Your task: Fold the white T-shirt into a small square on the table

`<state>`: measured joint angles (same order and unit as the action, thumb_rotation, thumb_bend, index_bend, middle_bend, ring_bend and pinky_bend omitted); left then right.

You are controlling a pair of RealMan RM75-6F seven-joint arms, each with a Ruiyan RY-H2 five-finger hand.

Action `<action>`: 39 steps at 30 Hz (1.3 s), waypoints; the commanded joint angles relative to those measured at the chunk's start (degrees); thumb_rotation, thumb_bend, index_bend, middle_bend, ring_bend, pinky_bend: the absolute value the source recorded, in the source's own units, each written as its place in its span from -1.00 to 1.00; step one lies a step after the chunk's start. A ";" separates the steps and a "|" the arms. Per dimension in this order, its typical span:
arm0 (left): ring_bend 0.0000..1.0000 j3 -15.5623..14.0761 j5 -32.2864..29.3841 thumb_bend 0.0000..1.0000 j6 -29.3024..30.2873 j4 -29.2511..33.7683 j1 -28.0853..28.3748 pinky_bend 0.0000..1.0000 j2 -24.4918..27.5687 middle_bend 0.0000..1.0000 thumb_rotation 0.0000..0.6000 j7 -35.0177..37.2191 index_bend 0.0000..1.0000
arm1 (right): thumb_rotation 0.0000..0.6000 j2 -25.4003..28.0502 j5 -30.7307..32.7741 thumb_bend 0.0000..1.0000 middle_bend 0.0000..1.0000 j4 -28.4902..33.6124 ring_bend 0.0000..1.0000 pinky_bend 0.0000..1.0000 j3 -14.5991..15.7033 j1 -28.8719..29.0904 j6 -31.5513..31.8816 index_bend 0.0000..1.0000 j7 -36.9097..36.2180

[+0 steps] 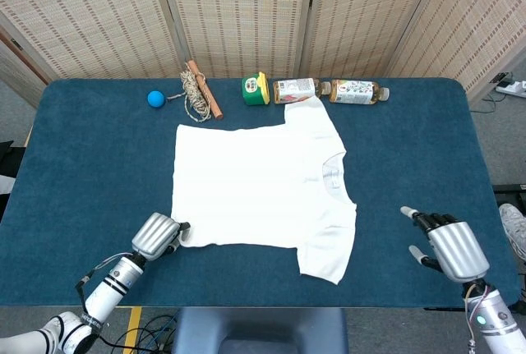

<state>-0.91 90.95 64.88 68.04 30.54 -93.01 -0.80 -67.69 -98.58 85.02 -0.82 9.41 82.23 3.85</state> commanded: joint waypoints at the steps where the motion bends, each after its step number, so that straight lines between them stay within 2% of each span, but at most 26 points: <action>1: 0.76 -0.01 0.08 -0.05 0.32 0.30 -0.05 1.00 0.05 0.96 1.00 -0.09 0.27 | 1.00 -2.19 -2.16 -0.47 0.27 -2.42 0.42 0.61 0.69 2.56 -2.58 -0.45 2.52; 5: 0.76 0.01 -0.20 -0.05 0.39 0.82 -0.15 1.00 0.14 0.96 1.00 -0.19 0.27 | 1.00 -5.94 -2.41 -0.47 0.56 -6.07 0.69 0.90 1.18 5.27 -6.68 -0.28 2.23; 11: 0.76 -0.10 -0.59 -0.05 0.44 1.30 -0.39 1.00 0.35 0.96 1.00 -0.21 0.27 | 1.00 -11.30 -1.31 -0.60 0.76 -11.29 0.88 1.00 1.48 8.06 -11.13 -0.13 1.49; 18: 0.76 -0.19 -1.13 -0.05 0.26 1.56 -0.65 1.00 0.52 0.96 1.00 0.05 0.27 | 1.00 -15.61 -0.53 -0.65 0.83 -15.72 0.94 1.00 2.10 10.74 -14.75 -0.03 0.01; 24: 0.76 -0.12 -1.38 -0.06 0.25 1.23 -0.74 1.00 0.20 0.96 1.00 0.25 0.27 | 1.00 -18.56 -0.40 -0.80 0.86 -18.50 0.96 1.00 2.72 12.29 -15.97 0.04 -1.16; 39: 0.76 0.05 -1.94 -0.06 0.13 1.13 -0.87 1.00 0.14 0.96 1.00 0.13 0.26 | 1.00 -21.69 1.04 -0.66 0.86 -22.46 0.96 1.00 3.07 14.66 -16.84 0.06 -2.63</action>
<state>-0.86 89.01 65.00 69.17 29.68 -92.86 -0.68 -89.36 -97.57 62.58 2.24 24.06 65.38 1.24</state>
